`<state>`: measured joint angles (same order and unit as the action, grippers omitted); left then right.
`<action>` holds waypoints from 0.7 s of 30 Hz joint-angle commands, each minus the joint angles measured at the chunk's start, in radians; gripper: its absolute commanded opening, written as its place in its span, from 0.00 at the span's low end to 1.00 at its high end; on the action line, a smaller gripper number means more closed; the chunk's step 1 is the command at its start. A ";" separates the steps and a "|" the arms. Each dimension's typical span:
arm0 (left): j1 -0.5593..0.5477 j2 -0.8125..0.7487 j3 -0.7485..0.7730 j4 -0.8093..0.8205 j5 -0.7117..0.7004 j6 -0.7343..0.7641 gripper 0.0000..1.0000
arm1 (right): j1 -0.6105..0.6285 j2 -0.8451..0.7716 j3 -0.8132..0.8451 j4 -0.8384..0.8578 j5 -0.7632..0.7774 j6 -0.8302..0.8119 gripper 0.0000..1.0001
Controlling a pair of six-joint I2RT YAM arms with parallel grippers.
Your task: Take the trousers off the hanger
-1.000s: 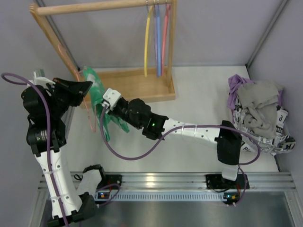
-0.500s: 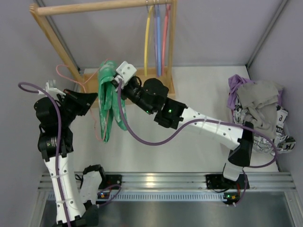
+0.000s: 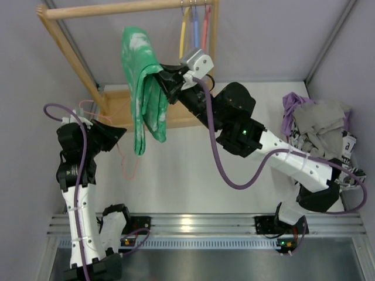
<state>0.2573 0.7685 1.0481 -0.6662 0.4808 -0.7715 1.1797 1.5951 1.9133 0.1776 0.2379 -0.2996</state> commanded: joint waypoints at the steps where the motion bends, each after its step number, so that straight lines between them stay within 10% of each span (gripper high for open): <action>1: 0.000 -0.017 -0.011 0.037 -0.016 0.054 0.00 | -0.003 -0.121 0.101 0.186 0.000 -0.016 0.00; 13: -0.001 -0.025 -0.002 0.037 -0.047 0.081 0.00 | -0.011 -0.371 -0.020 0.100 -0.040 -0.018 0.00; 21: -0.001 -0.012 0.021 0.037 -0.073 0.086 0.00 | -0.228 -0.588 -0.131 -0.024 -0.088 0.125 0.00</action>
<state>0.2573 0.7567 1.0351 -0.6662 0.4248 -0.7036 1.0286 1.1049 1.8027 0.0883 0.1894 -0.2470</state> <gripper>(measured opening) 0.075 0.060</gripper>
